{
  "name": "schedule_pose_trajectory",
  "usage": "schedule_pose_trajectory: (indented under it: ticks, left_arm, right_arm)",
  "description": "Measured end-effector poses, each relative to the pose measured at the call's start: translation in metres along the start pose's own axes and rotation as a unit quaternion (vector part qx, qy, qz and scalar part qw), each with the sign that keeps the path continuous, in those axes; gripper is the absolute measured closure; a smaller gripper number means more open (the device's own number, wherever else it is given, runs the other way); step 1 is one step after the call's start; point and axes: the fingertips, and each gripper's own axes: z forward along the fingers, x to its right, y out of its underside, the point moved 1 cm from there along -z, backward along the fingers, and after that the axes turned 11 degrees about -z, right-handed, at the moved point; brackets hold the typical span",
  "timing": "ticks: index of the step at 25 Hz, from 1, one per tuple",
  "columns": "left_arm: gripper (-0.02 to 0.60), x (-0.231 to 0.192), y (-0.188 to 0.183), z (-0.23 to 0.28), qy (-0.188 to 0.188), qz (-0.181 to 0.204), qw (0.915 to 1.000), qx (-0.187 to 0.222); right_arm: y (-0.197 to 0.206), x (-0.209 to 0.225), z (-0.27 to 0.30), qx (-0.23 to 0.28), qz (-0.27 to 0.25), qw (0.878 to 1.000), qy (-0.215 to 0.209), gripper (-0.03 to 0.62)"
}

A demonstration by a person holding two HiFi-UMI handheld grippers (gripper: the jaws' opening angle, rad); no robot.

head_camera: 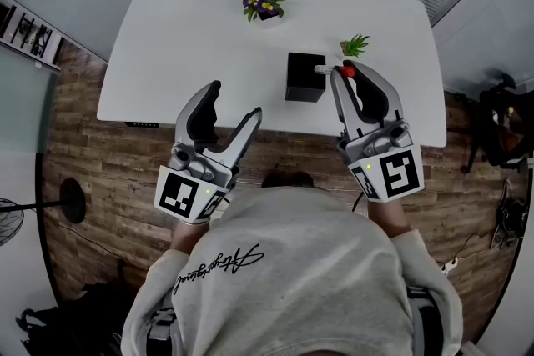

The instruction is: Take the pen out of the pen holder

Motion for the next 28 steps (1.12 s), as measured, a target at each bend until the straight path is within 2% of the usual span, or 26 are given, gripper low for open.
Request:
schedule_pose_trajectory:
  ticks: [28]
  left_arm:
    - [0.287, -0.005, 0.005, 0.000, 0.074, -0.007, 0.9971, -0.019]
  right_arm:
    - [-0.001, -0.010, -0.025, -0.018, -0.005, 0.997, 0.076, 0.536]
